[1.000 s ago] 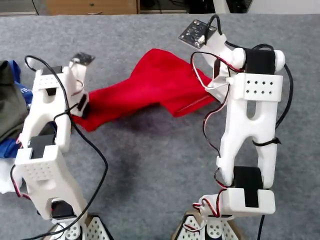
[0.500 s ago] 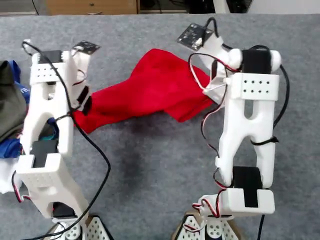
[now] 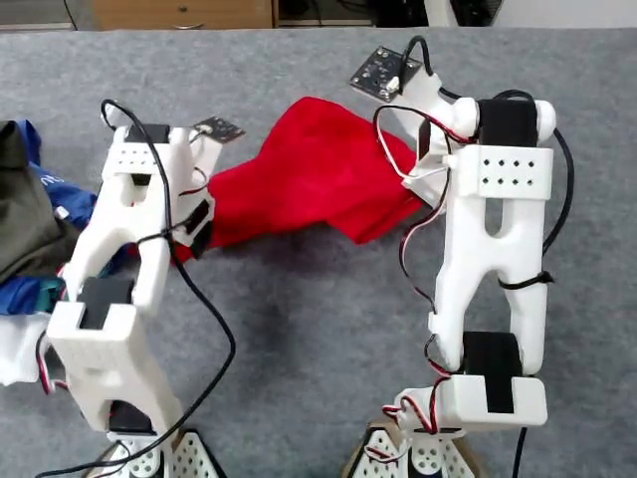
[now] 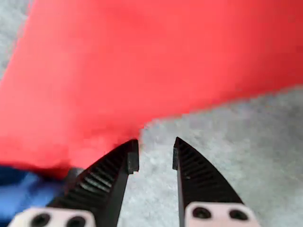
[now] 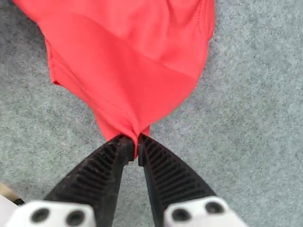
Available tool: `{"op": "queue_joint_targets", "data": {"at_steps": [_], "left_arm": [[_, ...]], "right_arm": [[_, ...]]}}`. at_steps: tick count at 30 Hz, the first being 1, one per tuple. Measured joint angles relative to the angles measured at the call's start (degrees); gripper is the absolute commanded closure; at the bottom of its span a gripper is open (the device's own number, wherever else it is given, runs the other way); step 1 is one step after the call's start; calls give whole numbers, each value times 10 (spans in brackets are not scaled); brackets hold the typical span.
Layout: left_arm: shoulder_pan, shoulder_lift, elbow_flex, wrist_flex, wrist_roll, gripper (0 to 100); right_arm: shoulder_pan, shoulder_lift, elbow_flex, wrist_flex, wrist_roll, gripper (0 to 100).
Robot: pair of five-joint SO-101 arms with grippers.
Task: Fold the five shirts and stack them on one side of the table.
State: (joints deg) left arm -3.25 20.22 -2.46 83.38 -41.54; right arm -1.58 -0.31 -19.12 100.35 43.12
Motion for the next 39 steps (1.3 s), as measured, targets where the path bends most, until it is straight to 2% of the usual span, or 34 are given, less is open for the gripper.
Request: {"op": "queue_joint_targets", "data": {"at_steps": [5, 15, 19, 23, 26, 33, 39], "left_arm": [[-34, 65, -20, -25, -11, 864], [-40, 145, -96, -20, -15, 870], [-40, 151, -105, -19, -12, 981], [-36, 151, -107, -18, -4, 984], [-35, 150, -134, 17, -2, 983], [-35, 52, -272, 149, 13, 982], [-35, -98, -327, 164, 33, 982]], "right_arm": [[0, 0, 0, 0, 0, 996], [-1, 0, 0, 0, 0, 996], [-1, 0, 0, 0, 0, 996], [-1, 0, 0, 0, 0, 996], [-1, 0, -4, 1, 0, 996], [28, 0, -90, 3, 0, 996], [33, 0, -217, 6, -16, 996]]}}
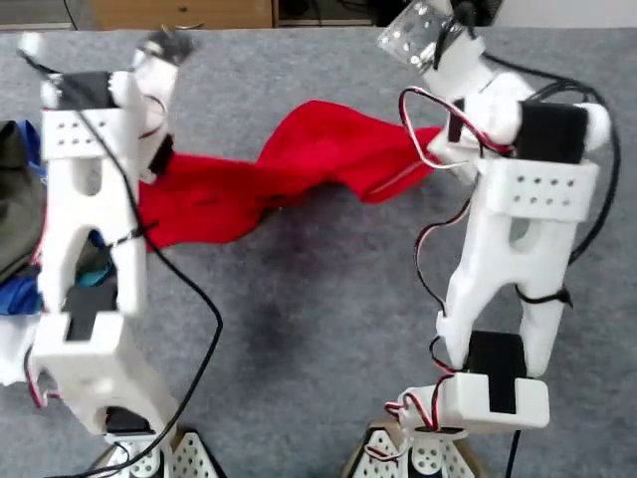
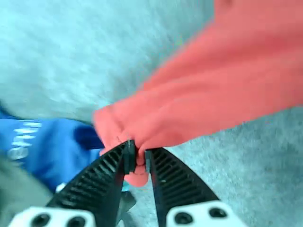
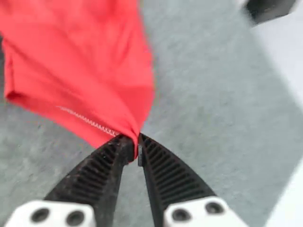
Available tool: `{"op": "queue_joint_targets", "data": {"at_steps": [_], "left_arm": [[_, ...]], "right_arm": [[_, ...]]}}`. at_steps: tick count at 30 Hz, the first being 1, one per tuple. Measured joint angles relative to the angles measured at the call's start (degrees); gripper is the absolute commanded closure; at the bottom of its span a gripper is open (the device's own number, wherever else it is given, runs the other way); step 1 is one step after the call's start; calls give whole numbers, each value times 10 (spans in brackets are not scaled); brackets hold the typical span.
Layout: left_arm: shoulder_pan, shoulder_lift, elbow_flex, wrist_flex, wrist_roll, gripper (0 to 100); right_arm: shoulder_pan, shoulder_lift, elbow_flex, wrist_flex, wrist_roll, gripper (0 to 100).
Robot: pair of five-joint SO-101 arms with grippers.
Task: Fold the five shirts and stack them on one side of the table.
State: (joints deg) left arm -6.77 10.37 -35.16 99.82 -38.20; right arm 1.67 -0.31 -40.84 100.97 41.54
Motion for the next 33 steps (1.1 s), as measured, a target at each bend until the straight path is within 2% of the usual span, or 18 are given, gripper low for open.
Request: {"op": "queue_joint_targets", "data": {"at_steps": [10, 16, 22, 33], "left_arm": [[0, -178, -6, -3, 43, 982], [0, -259, -6, -92, 91, 982], [0, -325, -7, -154, 117, 982], [0, -418, -7, -146, 124, 982]], "right_arm": [[1, -1, -273, 1, -25, 996], [1, -3, -404, -28, -25, 996], [1, -14, -486, -83, 11, 996], [1, -69, -538, -99, 84, 996]]}}
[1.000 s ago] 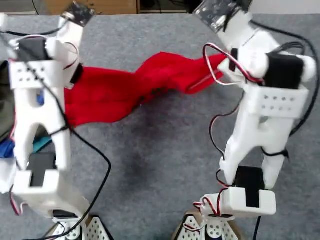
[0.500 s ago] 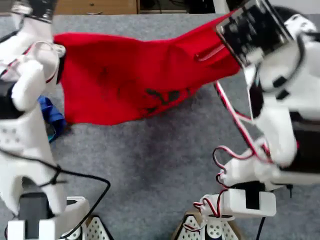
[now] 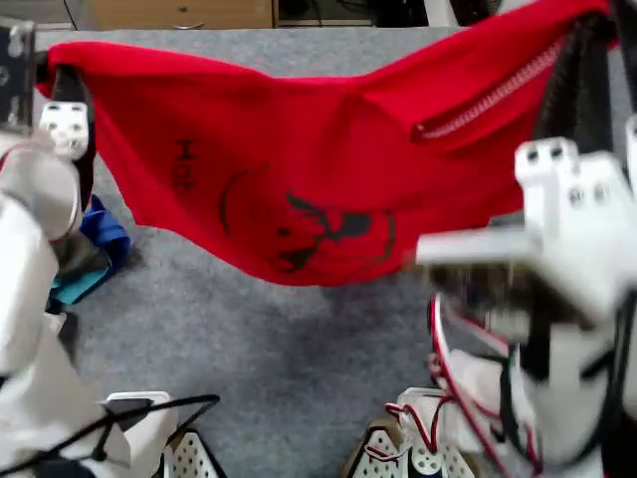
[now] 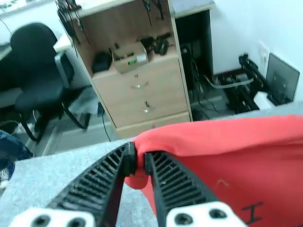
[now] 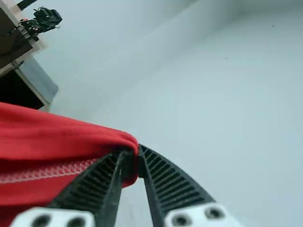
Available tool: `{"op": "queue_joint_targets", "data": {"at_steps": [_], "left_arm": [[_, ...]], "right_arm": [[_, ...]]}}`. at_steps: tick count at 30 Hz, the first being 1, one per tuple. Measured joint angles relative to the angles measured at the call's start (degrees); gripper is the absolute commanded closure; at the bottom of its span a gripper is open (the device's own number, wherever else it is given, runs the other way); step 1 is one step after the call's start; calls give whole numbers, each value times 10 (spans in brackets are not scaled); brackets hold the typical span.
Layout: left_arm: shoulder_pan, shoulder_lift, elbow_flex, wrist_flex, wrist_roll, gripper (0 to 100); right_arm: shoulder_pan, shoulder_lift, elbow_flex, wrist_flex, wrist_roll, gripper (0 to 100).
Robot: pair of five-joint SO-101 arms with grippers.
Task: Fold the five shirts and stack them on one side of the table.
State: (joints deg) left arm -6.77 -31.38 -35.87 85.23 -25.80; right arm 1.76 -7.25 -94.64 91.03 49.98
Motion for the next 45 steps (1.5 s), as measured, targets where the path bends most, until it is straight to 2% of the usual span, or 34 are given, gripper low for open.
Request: {"op": "queue_joint_targets", "data": {"at_steps": [9, 19, 26, 30, 36, 41, 45], "left_arm": [[0, -51, -6, 131, 0, 982], [-2, -95, 0, 148, -4, 982], [-1, -91, 190, 148, -62, 981], [-1, -80, 342, 70, -82, 981], [0, -10, 537, -144, -111, 982], [0, 96, 548, -273, -119, 982], [0, 200, 484, -309, -119, 982]], "right_arm": [[-1, -84, -9, 0, 74, 996], [17, -119, -7, 22, 96, 996], [32, -67, 86, 98, 96, 996], [32, -14, 180, 101, 74, 996], [24, 71, 309, 78, 36, 996], [23, 142, 367, -5, 23, 996], [23, 195, 375, -80, 21, 996]]}}
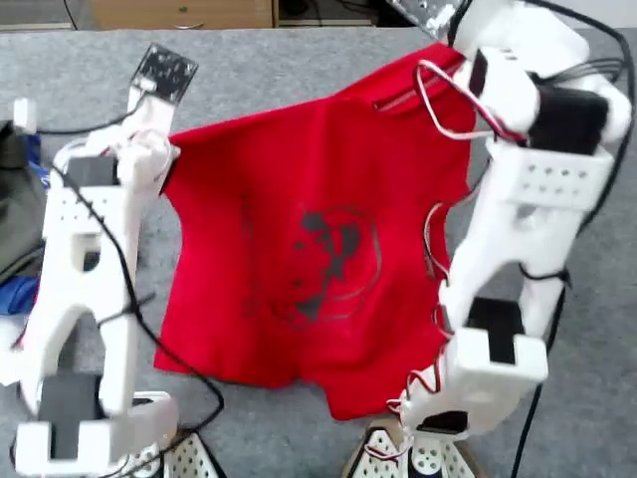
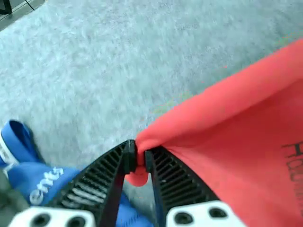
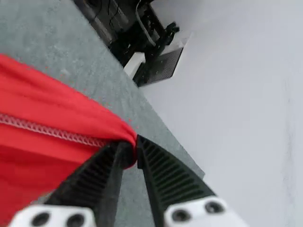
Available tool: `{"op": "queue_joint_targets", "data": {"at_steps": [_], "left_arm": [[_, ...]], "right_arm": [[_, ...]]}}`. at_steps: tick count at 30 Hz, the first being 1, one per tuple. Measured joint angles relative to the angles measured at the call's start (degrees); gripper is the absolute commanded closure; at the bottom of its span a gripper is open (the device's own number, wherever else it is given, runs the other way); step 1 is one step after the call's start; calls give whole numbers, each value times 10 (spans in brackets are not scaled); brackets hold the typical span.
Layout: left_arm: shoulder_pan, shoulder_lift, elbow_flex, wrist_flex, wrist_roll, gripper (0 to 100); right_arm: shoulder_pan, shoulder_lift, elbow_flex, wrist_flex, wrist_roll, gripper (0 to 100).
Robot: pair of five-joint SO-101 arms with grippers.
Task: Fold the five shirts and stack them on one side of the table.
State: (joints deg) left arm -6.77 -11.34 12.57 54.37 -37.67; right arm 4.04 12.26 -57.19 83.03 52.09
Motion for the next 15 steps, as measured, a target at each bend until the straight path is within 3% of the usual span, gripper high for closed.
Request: {"op": "queue_joint_targets", "data": {"at_steps": [7, 15], "left_arm": [[0, 173, -228, -2, -5, 982], [1, 296, -419, -2, -80, 982]], "right_arm": [[-1, 59, 1, -103, 0, 996], [-2, 93, 4, -238, 0, 996]]}}
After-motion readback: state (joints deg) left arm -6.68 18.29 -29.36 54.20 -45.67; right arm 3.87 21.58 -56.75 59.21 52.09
